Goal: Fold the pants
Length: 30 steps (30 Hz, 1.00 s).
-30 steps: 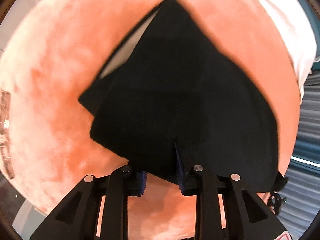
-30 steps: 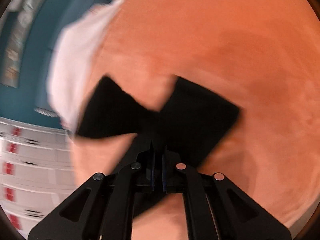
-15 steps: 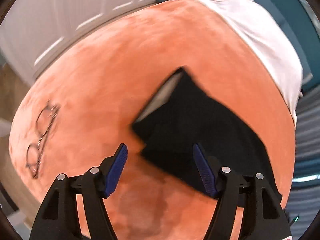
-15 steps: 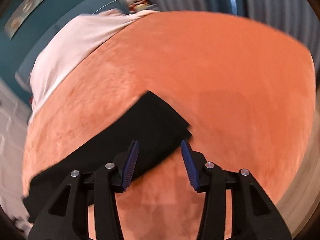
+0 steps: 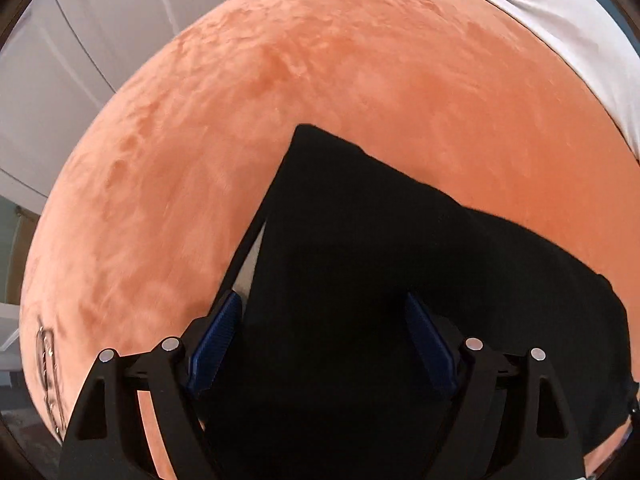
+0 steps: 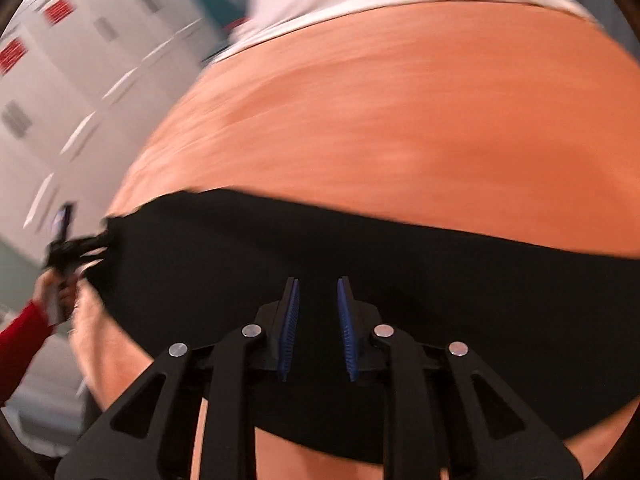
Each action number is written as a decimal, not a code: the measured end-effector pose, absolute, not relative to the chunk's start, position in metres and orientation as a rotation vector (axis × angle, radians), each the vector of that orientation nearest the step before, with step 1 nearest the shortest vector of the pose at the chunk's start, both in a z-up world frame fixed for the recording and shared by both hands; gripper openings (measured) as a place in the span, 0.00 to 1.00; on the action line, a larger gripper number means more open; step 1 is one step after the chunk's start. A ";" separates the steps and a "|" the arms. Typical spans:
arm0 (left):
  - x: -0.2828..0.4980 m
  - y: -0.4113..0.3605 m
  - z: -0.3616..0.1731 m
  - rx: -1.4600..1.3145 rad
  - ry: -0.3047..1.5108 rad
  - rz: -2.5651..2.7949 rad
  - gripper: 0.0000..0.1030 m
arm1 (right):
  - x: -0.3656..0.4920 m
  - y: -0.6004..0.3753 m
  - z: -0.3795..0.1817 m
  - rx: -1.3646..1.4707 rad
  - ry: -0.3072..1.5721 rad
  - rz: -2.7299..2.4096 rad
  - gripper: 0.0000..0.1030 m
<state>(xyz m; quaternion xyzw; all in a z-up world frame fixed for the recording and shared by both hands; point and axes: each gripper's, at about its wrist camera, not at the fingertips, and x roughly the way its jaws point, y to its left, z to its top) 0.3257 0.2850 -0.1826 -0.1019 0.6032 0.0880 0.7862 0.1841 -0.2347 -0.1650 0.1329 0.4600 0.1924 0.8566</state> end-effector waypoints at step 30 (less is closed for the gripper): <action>0.231 0.290 -0.163 -0.203 1.228 0.121 0.84 | 0.328 -0.035 -0.194 -0.147 1.222 0.500 0.13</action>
